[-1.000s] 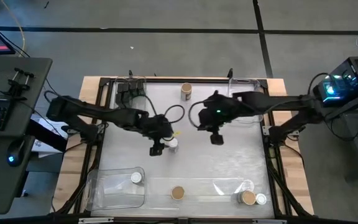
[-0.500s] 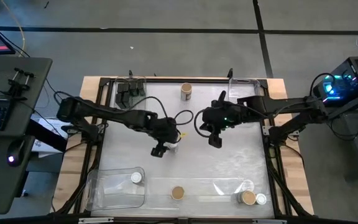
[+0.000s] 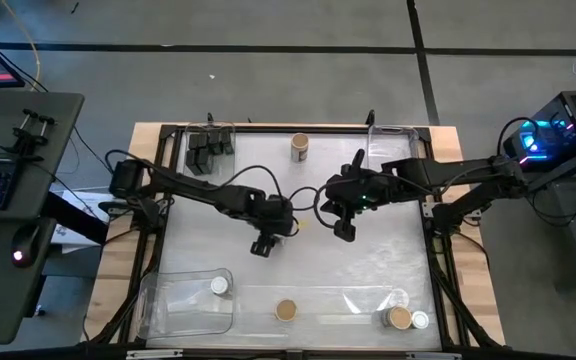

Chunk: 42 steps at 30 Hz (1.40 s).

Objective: Sort spices by type
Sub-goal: Put the left white seasoning bottle into the bottom transparent bin

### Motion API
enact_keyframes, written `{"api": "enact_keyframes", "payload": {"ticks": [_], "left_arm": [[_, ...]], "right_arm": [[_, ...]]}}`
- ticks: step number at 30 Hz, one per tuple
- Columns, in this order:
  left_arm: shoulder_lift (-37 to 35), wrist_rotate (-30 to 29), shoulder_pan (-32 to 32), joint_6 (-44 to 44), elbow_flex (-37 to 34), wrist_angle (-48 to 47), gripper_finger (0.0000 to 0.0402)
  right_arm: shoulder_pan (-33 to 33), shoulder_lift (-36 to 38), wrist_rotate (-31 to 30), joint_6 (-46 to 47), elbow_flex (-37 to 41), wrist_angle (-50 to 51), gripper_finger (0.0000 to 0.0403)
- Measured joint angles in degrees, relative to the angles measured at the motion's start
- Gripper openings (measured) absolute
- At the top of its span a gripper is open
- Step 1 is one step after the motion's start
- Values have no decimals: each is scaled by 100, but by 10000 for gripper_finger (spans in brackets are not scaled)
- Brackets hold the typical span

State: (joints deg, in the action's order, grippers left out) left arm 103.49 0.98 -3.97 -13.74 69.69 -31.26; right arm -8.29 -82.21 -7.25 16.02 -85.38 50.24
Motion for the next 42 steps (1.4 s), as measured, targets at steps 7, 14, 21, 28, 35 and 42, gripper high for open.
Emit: {"api": "enact_keyframes", "payload": {"ticks": [7,14,21,28,35,42], "left_arm": [[-446,21,33,58,0,-218,162],[-1838,64,-278,1767,0,-1709,162],[-3255,-545,-2391,4947,14,-2575,162],[-3008,-1165,-4637,7677,251,-3790,162],[-2312,-1654,-4692,7949,-79,-3620,162],[-1719,-1615,-4662,7737,-266,-2970,162]], "right_arm": [[0,2,2,-425,0,54,0],[68,2,16,-1107,0,181,0],[609,2,77,-1727,0,181,0],[1060,2,502,-1969,0,183,0],[1132,2,569,-2017,0,185,0],[1132,2,640,-2038,0,185,0]]}}
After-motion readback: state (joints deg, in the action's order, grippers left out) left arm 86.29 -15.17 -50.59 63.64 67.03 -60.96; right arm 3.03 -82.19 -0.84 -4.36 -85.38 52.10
